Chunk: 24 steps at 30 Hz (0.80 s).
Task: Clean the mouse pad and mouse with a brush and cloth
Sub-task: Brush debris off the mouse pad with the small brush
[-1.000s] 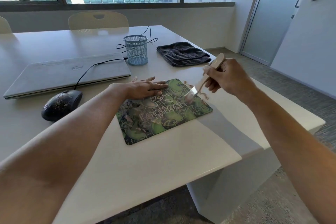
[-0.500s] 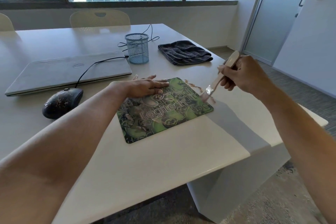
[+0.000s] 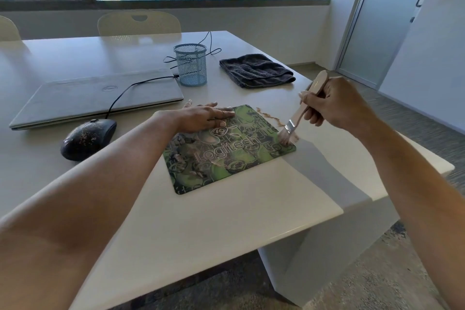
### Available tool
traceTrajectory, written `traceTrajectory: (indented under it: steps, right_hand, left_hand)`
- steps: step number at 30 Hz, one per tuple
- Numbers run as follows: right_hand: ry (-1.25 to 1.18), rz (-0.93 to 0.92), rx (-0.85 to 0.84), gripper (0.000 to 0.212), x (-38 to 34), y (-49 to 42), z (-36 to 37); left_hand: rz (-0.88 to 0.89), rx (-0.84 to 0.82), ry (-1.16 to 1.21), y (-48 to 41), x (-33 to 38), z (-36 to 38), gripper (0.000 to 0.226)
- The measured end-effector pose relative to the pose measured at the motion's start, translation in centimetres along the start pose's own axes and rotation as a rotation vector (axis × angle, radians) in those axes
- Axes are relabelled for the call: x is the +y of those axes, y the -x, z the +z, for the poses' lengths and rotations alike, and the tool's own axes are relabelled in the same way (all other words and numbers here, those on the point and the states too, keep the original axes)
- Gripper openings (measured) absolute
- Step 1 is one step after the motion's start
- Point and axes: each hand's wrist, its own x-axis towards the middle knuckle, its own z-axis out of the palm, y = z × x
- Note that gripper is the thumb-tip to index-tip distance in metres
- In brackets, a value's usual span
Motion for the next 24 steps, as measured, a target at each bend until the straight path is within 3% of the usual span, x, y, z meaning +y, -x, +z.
traceTrajectory:
  steps: [9, 16, 20, 24]
  right_hand:
    - [-0.277, -0.050, -0.083, 0.028, -3.2, 2.2, 2.7]
    - [-0.371, -0.114, -0.246, 0.027, -6.4, 3.5, 6.7]
    - [-0.283, -0.133, -0.237, 0.028, -6.5, 3.6, 7.0]
    - [-0.146, -0.076, -0.191, 0.025, -5.2, 2.9, 4.8]
  left_hand:
    - [-0.005, 0.291, 0.038, 3.2, 1.5, 1.5, 0.041]
    - [-0.025, 0.259, 0.137, 6.4, 0.7, 2.3, 0.049]
    - [-0.025, 0.198, 0.090, 6.8, 1.0, 2.2, 0.068]
    - [-0.058, 0.174, 0.042, 6.7, 1.2, 1.7, 0.071]
